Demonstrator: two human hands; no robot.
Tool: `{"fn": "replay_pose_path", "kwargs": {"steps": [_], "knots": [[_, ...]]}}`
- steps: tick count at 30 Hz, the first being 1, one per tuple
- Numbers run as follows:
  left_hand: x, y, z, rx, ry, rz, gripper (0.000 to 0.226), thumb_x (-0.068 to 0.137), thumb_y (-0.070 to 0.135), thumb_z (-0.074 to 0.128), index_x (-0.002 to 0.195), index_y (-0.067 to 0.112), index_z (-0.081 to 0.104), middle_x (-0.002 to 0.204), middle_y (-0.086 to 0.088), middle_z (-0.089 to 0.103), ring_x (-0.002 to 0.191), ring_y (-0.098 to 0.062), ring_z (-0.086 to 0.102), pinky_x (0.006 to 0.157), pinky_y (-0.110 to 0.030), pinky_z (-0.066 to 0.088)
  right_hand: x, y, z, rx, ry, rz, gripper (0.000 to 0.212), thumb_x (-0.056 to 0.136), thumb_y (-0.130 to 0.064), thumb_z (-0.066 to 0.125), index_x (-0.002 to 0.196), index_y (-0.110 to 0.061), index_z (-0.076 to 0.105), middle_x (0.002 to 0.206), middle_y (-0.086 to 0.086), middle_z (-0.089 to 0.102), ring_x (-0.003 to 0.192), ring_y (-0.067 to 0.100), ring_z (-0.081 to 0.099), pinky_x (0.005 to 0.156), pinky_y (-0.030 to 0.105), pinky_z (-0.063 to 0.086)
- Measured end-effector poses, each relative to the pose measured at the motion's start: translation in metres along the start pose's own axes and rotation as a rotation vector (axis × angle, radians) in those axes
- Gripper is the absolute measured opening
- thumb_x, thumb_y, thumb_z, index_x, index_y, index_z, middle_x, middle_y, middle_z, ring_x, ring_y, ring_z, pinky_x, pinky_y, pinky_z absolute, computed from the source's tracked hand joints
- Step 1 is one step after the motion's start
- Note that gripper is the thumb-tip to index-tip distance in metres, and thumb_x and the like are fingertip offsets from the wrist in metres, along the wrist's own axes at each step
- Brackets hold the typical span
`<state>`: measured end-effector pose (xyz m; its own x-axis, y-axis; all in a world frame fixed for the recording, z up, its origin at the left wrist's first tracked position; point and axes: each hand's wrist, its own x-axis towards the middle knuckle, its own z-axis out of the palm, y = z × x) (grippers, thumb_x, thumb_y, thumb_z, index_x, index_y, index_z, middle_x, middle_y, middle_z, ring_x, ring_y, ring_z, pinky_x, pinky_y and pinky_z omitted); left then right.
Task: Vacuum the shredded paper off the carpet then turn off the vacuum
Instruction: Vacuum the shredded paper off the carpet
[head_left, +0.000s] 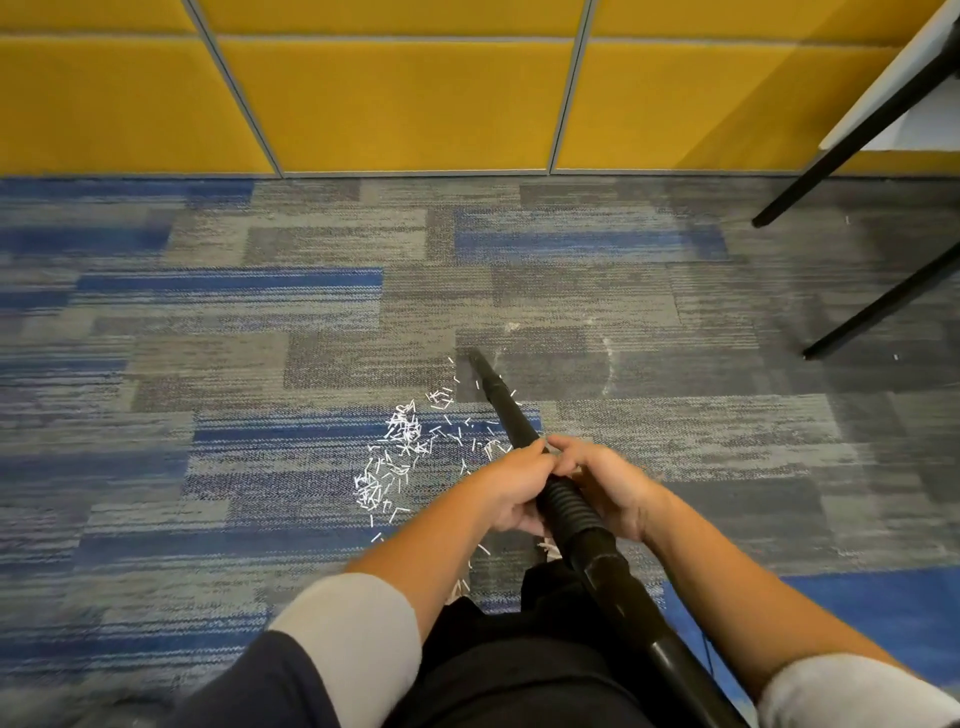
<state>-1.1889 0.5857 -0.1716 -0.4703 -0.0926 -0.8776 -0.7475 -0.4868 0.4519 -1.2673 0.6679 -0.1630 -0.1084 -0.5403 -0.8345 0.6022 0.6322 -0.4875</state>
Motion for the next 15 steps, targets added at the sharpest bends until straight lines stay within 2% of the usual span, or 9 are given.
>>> {"fn": "replay_pose_path", "kwargs": {"steps": [2, 3, 5, 7, 9, 10, 11, 12, 15], "knots": [[-0.001, -0.002, -0.006, -0.061, 0.023, -0.013, 0.027, 0.102, 0.028, 0.033, 0.126, 0.026, 0.044, 0.118, -0.012, 0.058, 0.102, -0.026, 0.063, 0.087, -0.046, 0.054, 0.012, 0.006, 0.009, 0.146, -0.039, -0.037, 0.044, 0.063, -0.010, 0.045, 0.106, -0.009, 0.054, 0.083, 0.015, 0.054, 0.068, 0.025, 0.055, 0.060, 0.030, 0.053], [-0.001, -0.004, -0.009, -0.082, 0.028, -0.016, 0.029, 0.102, 0.025, 0.033, 0.130, 0.028, 0.043, 0.119, -0.012, 0.057, 0.105, -0.028, 0.063, 0.087, -0.047, 0.054, 0.016, 0.008, 0.014, 0.191, -0.048, -0.049, 0.044, 0.062, -0.011, 0.045, 0.105, -0.009, 0.054, 0.084, 0.015, 0.055, 0.067, 0.025, 0.056, 0.059, 0.030, 0.053], [0.002, -0.005, -0.018, -0.111, 0.014, -0.026, 0.047, 0.102, 0.016, 0.034, 0.145, 0.033, 0.028, 0.119, -0.011, 0.057, 0.105, -0.029, 0.063, 0.082, -0.045, 0.055, 0.023, 0.004, 0.017, 0.268, -0.043, -0.021, 0.028, 0.075, -0.012, 0.040, 0.099, -0.009, 0.056, 0.079, 0.015, 0.059, 0.063, 0.025, 0.057, 0.059, 0.029, 0.052], [0.003, -0.004, -0.022, -0.122, -0.001, -0.036, 0.055, 0.101, 0.011, 0.035, 0.149, 0.034, 0.018, 0.117, -0.012, 0.058, 0.102, -0.029, 0.064, 0.079, -0.046, 0.055, 0.027, -0.004, 0.018, 0.242, 0.015, 0.070, 0.019, 0.089, -0.018, 0.039, 0.093, -0.013, 0.057, 0.068, 0.013, 0.060, 0.053, 0.024, 0.057, 0.051, 0.025, 0.051], [0.002, -0.005, -0.022, -0.140, 0.005, -0.050, 0.046, 0.101, 0.010, 0.035, 0.142, 0.033, 0.030, 0.108, -0.011, 0.060, 0.094, -0.027, 0.066, 0.081, -0.049, 0.055, 0.034, -0.008, 0.019, 0.130, 0.017, 0.113, 0.016, 0.094, -0.019, 0.042, 0.090, -0.008, 0.054, 0.063, 0.012, 0.058, 0.049, 0.021, 0.056, 0.043, 0.022, 0.049], [0.001, -0.006, -0.022, -0.150, 0.006, -0.057, 0.036, 0.102, 0.010, 0.035, 0.132, 0.030, 0.036, 0.103, -0.010, 0.061, 0.088, -0.026, 0.066, 0.083, -0.049, 0.054, 0.039, -0.008, 0.021, 0.095, 0.006, 0.091, 0.011, 0.095, -0.012, 0.041, 0.095, -0.007, 0.052, 0.068, 0.012, 0.057, 0.052, 0.020, 0.056, 0.043, 0.020, 0.049], [0.002, -0.006, -0.022, -0.161, 0.008, -0.067, 0.027, 0.102, 0.010, 0.035, 0.122, 0.028, 0.036, 0.100, -0.009, 0.061, 0.083, -0.024, 0.066, 0.083, -0.049, 0.054, 0.044, -0.006, 0.022, 0.072, 0.005, 0.059, 0.017, 0.096, -0.005, 0.038, 0.106, -0.009, 0.050, 0.073, 0.011, 0.055, 0.056, 0.018, 0.055, 0.044, 0.019, 0.048], [0.002, -0.006, -0.022, -0.168, 0.009, -0.076, 0.024, 0.102, 0.011, 0.035, 0.121, 0.025, 0.034, 0.098, -0.009, 0.062, 0.079, -0.023, 0.066, 0.083, -0.049, 0.054, 0.049, -0.004, 0.022, 0.053, 0.026, 0.035, 0.028, 0.096, -0.001, 0.035, 0.118, -0.010, 0.048, 0.077, 0.010, 0.055, 0.060, 0.017, 0.054, 0.047, 0.019, 0.048], [0.005, -0.004, -0.017, -0.151, 0.020, -0.090, 0.050, 0.100, 0.013, 0.038, 0.144, 0.022, 0.016, 0.096, -0.010, 0.062, 0.071, -0.021, 0.065, 0.072, -0.043, 0.057, 0.057, 0.001, 0.018, 0.083, 0.067, 0.044, 0.040, 0.095, 0.003, 0.031, 0.130, -0.012, 0.044, 0.088, 0.011, 0.058, 0.070, 0.019, 0.054, 0.054, 0.021, 0.050]]}}
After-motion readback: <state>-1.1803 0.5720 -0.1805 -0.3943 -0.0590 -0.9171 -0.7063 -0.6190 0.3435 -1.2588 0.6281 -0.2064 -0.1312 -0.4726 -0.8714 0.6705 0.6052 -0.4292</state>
